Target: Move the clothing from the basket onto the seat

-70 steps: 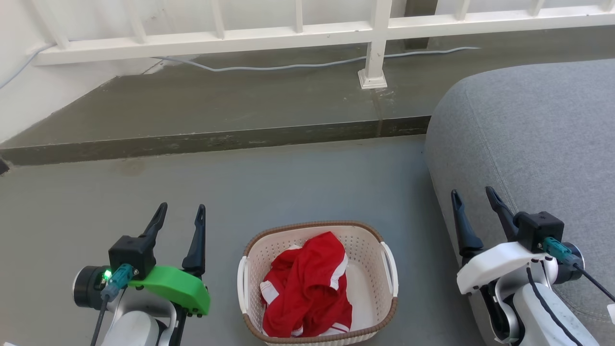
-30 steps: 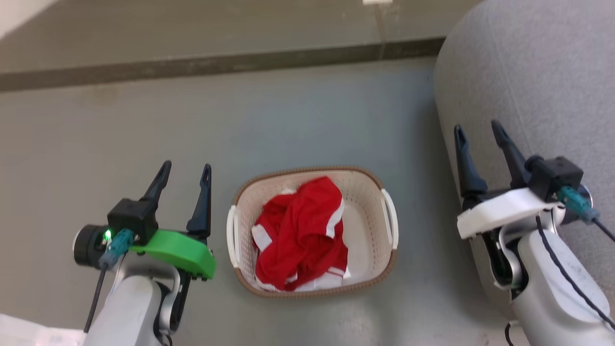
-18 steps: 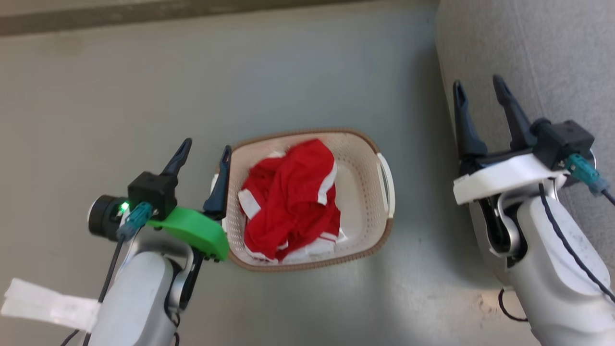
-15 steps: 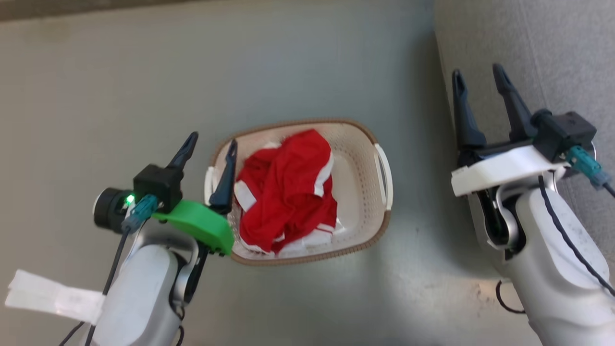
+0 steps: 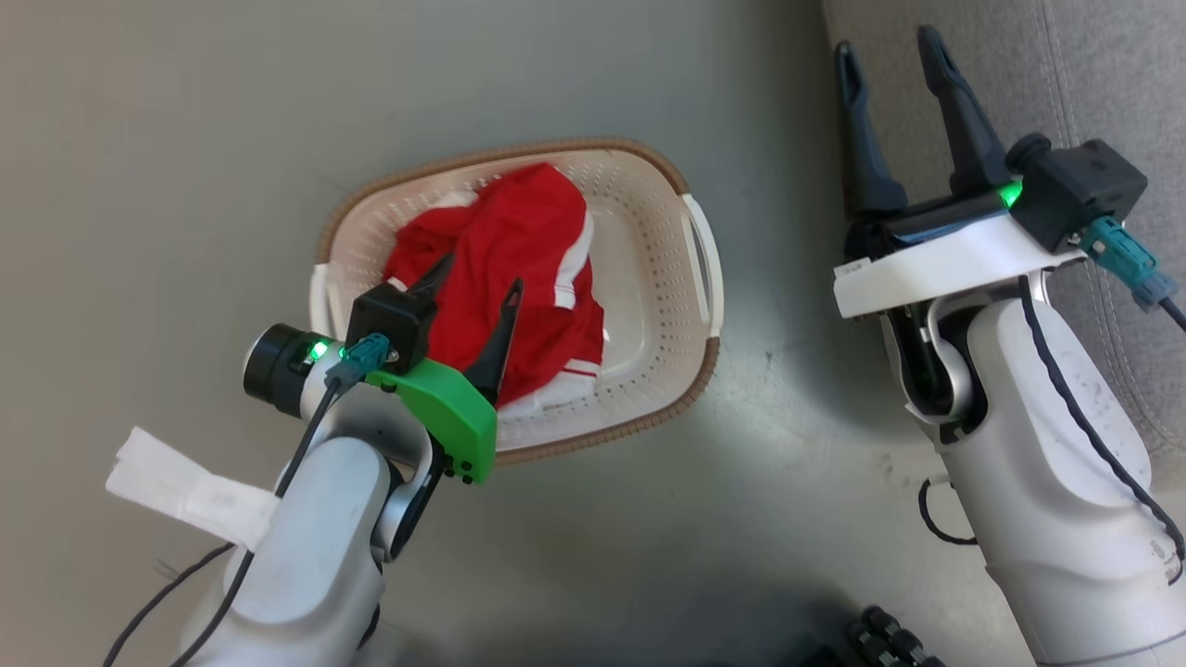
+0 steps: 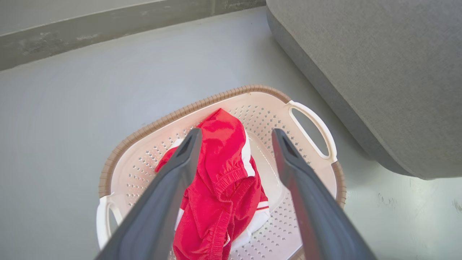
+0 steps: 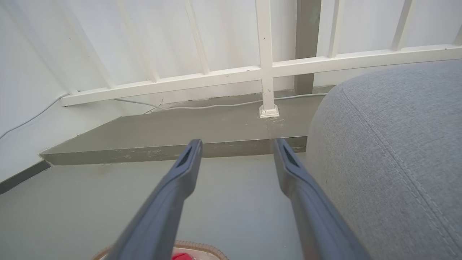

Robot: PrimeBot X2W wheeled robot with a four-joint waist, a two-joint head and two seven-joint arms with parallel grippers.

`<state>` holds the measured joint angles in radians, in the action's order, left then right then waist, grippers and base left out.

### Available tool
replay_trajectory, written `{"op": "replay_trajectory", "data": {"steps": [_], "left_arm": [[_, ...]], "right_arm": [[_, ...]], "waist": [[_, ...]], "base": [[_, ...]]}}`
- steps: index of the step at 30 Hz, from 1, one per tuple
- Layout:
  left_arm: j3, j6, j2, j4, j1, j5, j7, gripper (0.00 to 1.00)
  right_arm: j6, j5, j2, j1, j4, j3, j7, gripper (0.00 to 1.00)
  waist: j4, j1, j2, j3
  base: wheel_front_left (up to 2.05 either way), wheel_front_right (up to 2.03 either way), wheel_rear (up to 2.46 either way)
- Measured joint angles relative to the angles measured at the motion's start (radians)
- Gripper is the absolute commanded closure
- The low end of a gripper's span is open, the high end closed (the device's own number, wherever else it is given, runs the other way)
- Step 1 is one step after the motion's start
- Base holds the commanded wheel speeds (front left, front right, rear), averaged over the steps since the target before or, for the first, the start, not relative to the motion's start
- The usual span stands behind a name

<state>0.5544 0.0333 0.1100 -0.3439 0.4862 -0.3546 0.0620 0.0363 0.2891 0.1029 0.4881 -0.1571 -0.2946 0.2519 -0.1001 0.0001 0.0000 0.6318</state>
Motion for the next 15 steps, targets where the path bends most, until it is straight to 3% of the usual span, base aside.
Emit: {"op": "replay_trajectory", "data": {"steps": [15], "left_arm": [[0.009, 0.021, 0.004, -0.207, 0.119, 0.018, -0.063, 0.00]], "right_arm": [[-0.010, 0.000, -0.033, 0.068, 0.022, -0.002, 0.000, 0.00]], "waist": [[-0.086, -0.0001, 0.0000, 0.158]], "base": [[0.00, 0.00, 0.00]]}}
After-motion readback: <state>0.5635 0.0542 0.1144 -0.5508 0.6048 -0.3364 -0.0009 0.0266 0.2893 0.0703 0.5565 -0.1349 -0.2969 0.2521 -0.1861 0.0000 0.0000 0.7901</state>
